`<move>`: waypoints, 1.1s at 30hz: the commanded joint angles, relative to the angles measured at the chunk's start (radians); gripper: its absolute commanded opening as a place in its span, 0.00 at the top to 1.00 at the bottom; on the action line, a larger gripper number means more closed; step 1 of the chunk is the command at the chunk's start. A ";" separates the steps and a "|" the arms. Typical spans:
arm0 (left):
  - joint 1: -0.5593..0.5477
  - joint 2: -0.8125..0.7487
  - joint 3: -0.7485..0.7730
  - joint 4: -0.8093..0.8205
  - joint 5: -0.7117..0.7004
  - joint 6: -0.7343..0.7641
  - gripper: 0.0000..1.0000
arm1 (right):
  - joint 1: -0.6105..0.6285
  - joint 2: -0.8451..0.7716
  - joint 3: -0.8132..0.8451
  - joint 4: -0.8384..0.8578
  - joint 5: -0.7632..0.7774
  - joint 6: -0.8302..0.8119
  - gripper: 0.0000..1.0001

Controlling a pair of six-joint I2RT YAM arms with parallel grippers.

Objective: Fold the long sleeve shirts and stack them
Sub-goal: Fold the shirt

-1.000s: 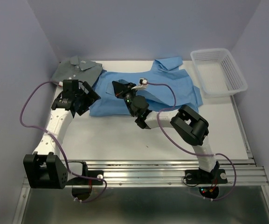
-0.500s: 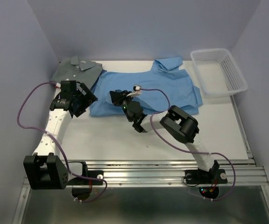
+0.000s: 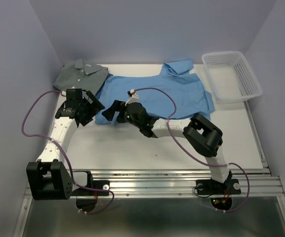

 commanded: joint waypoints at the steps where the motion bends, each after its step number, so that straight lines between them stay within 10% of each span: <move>1: 0.002 0.019 -0.040 0.095 0.069 -0.021 0.01 | 0.005 -0.103 0.010 -0.330 -0.093 0.091 0.00; 13: 0.002 0.014 -0.181 0.141 0.126 -0.049 0.01 | 0.005 -0.125 0.050 -0.764 -0.016 0.068 0.00; 24: -0.054 0.104 -0.298 0.291 0.068 -0.108 0.01 | -0.005 -0.453 -0.188 -0.803 0.130 -0.006 0.00; 33: -0.060 0.218 -0.284 0.397 0.102 -0.087 0.16 | -0.371 -0.732 -0.366 -0.875 0.188 -0.021 0.00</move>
